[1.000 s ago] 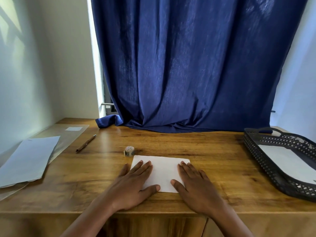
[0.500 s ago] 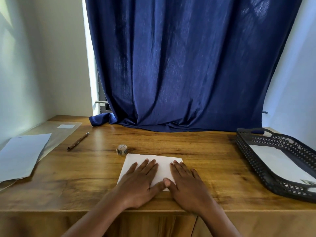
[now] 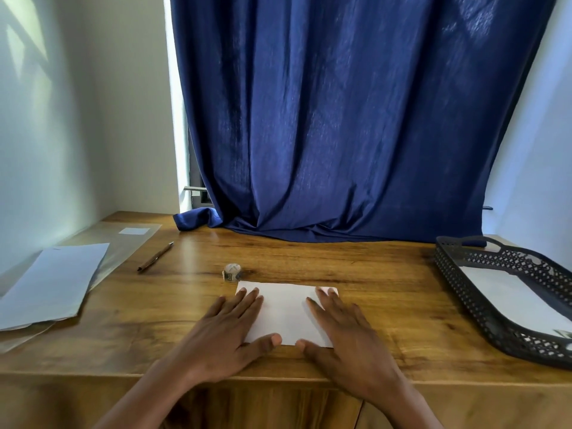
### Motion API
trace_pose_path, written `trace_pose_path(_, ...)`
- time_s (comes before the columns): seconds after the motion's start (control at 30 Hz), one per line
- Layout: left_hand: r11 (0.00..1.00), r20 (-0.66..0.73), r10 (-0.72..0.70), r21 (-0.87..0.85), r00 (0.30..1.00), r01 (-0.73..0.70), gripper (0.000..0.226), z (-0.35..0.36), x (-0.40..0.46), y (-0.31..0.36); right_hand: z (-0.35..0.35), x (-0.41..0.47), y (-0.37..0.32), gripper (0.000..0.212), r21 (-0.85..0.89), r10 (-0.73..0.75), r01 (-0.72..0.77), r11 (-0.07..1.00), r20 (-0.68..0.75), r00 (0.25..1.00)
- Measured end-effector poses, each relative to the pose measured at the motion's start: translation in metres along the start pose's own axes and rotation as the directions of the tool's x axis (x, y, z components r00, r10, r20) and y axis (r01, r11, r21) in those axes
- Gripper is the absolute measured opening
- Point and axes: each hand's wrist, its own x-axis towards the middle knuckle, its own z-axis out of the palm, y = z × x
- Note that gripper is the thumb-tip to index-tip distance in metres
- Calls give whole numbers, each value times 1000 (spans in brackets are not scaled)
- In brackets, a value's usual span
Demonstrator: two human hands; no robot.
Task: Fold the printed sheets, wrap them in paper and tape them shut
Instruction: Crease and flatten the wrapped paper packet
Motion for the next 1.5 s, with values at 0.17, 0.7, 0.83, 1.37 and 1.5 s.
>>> trace_pose_path(0.17,996,25,60,68,998,-61,119,0,-24,6,-5,-14,-9,105,-47,-100,107,993,133,986)
trace_pose_path(0.7,978,-155,169,-99,973,-185,49,-41,-90,21,-62,-58,-23,37,20,-230,232,972,-81,970)
trace_pose_path(0.83,920,-156,148,-341,977,-194,26,-90,-84,21,-117,-43,-31,19,233,-187,184,955,-10,982)
trace_pose_path(1.37,971,-194,88,-201,977,-128,42,-76,21,-23,-84,54,5,26,52,-79,83,995,-77,994)
trace_pose_path(1.5,991,-191,122,-32,974,-130,46,-45,15,-19,-49,42,8,39,-75,-118,113,991,-69,991)
